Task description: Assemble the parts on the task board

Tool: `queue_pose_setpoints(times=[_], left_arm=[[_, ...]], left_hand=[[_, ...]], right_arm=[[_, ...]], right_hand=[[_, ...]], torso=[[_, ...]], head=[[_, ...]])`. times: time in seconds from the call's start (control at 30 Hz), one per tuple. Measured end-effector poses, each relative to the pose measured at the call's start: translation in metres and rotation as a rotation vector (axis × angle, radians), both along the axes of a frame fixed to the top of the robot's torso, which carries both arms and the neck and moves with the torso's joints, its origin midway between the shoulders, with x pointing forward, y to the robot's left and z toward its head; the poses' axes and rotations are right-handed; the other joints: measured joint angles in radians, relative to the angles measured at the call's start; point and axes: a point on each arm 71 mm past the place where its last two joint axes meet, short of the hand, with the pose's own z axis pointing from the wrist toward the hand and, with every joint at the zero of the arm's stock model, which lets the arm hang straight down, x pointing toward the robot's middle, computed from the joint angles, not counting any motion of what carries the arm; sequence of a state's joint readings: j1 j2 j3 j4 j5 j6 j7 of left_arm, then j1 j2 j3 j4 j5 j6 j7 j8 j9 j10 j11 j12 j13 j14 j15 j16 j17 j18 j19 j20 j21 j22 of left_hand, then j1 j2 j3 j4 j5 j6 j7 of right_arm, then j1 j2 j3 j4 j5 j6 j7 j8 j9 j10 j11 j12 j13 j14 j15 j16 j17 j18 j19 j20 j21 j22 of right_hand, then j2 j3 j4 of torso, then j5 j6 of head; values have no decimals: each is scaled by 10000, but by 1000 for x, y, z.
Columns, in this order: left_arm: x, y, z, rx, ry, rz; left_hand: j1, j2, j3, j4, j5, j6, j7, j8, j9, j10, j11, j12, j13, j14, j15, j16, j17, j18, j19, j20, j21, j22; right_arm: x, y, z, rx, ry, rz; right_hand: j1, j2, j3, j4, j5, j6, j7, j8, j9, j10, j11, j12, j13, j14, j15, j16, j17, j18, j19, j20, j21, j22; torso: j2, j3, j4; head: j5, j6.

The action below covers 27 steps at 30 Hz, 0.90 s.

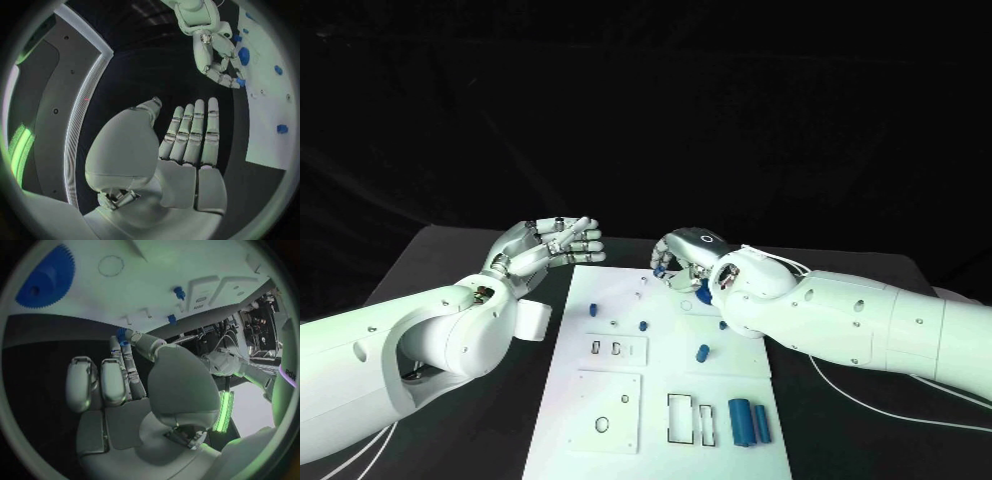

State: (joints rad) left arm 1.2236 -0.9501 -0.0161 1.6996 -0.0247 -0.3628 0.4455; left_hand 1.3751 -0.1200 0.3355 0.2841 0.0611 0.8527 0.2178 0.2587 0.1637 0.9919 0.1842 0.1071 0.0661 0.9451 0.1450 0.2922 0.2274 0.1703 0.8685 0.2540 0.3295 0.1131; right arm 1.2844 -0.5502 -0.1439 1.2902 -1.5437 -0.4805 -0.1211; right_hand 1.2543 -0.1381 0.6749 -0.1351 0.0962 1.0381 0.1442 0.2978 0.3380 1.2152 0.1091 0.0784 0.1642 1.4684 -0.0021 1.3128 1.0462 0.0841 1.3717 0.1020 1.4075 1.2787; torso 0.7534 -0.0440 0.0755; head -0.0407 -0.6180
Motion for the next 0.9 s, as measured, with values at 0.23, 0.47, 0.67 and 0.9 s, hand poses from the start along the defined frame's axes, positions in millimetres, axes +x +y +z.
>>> queue_pose_setpoints(times=[0.23, 0.47, 0.67, 0.9], left_arm=[[0, -1, 0, -15, 5, -46], [0, -2, 0, -24, 11, -75], [0, -2, 0, -25, 8, -84], [0, -3, 1, -34, -7, -99]], left_hand=[[0, 0, 0, 0, 0, 0, 0, 0, 0, 0, 0, 0, 0, 0, 0, 0, -1, -1, 0, 0, 0, -14], [0, 0, 0, 0, 0, 0, 0, 0, 1, 0, 0, 0, 0, 0, 0, 0, -2, -1, 0, 0, 1, -13], [0, 0, 0, 0, 0, 0, 0, 0, 0, 0, 0, 0, 0, 0, 0, 0, -2, -1, 0, 0, 3, -13], [0, 0, 0, 0, 0, 0, 0, -39, 1, -37, 37, -59, 0, 0, 0, 0, 7, 0, -1, 0, 3, -13]], right_arm=[[3, 11, -6, 169, 25, -41], [4, 16, -11, 226, 105, -58], [5, 15, -13, 213, 159, -117], [6, 15, -14, 149, 254, -152]], right_hand=[[0, 0, 27, 27, -38, -2, 1, -3, 0, 0, 0, -38, 0, 0, 0, 0, 0, 1, 0, 0, 0, -1], [0, 0, 27, 28, -61, -37, 35, -5, 4, 0, 0, -59, 0, 0, 0, 1, 0, 1, -1, 0, 0, 1], [0, -1, 27, 28, 42, -46, 43, 11, 74, 0, 0, -90, 0, -1, 1, 41, 0, 1, -1, 0, 0, 16], [1, -1, -3, 57, 44, -88, 16, 42, 92, 0, 0, -116, 1, -1, 1, 41, -30, 1, -1, 0, 0, -19]], torso=[[39, -17, 58], [59, -26, 77], [62, -34, 70], [67, -36, 49]], head=[[36, -12], [151, -47], [174, -84], [172, -107]])
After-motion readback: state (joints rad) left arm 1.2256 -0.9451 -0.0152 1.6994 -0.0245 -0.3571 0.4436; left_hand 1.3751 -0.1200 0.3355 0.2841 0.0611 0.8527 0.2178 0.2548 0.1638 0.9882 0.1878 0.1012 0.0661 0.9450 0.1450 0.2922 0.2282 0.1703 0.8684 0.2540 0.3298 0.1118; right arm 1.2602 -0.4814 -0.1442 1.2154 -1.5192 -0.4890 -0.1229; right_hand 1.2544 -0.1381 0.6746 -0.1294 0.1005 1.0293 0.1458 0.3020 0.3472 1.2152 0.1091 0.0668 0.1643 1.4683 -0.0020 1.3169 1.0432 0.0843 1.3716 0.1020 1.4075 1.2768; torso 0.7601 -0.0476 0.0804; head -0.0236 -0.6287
